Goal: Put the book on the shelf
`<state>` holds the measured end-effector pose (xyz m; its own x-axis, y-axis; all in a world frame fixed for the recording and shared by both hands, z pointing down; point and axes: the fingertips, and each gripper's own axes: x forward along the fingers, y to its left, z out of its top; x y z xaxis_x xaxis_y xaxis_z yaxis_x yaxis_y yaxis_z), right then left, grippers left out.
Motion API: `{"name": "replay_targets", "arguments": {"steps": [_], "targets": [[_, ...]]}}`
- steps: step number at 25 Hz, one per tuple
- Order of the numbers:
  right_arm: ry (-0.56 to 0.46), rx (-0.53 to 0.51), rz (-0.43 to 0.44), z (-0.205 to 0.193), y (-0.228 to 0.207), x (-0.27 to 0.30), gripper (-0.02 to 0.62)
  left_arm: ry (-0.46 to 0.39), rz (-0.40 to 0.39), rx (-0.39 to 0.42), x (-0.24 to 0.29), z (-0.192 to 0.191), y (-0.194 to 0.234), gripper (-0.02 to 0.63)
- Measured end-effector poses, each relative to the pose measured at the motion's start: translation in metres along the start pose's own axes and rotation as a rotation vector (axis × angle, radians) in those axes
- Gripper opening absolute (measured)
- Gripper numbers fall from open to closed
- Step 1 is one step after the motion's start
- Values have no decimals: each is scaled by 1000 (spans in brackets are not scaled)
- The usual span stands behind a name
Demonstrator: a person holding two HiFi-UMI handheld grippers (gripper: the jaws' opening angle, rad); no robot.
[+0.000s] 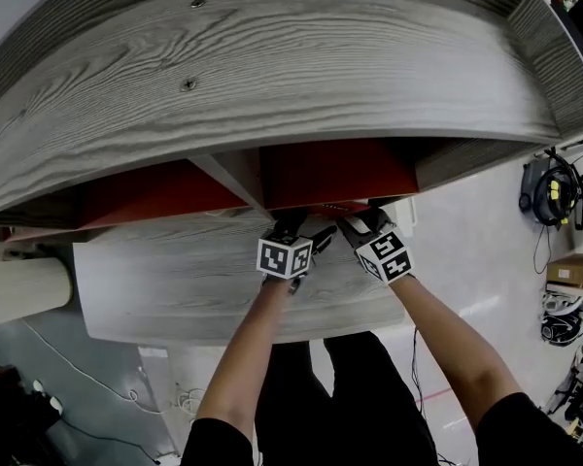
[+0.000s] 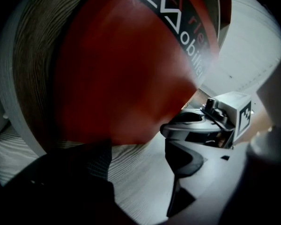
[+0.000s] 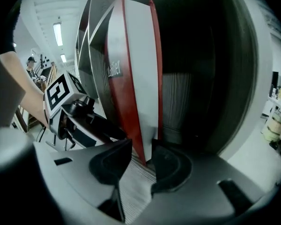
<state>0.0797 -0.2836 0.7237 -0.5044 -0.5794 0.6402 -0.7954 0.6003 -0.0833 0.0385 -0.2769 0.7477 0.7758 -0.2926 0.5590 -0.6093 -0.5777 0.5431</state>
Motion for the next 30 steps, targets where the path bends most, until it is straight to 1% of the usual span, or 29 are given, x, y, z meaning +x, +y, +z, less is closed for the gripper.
{"name": "replay_targets", "arguments": {"steps": [4,9,12,15,22,30], "targets": [[-5,16,-12,5,-6,5,126,-16,-13,-18,-3,-1,-2,333],[-10,37,-24,13,-15,14,127,-32,-17,-69,-13,-7,-2,333],[-17,48,-26,18,-20,20,127,-24,-30,-75,-19,-13,-5,333],[-40,76,-38,23,-23,25,123,-35,-30,-81,-27,-16,-6,333],[-71,123,-92,29,-31,32,121,-36,-3,-89,-44,-30,-11,333],[-73,184,-91,34,-37,39,123,-34,27,-115,-60,-42,-17,333]]}}
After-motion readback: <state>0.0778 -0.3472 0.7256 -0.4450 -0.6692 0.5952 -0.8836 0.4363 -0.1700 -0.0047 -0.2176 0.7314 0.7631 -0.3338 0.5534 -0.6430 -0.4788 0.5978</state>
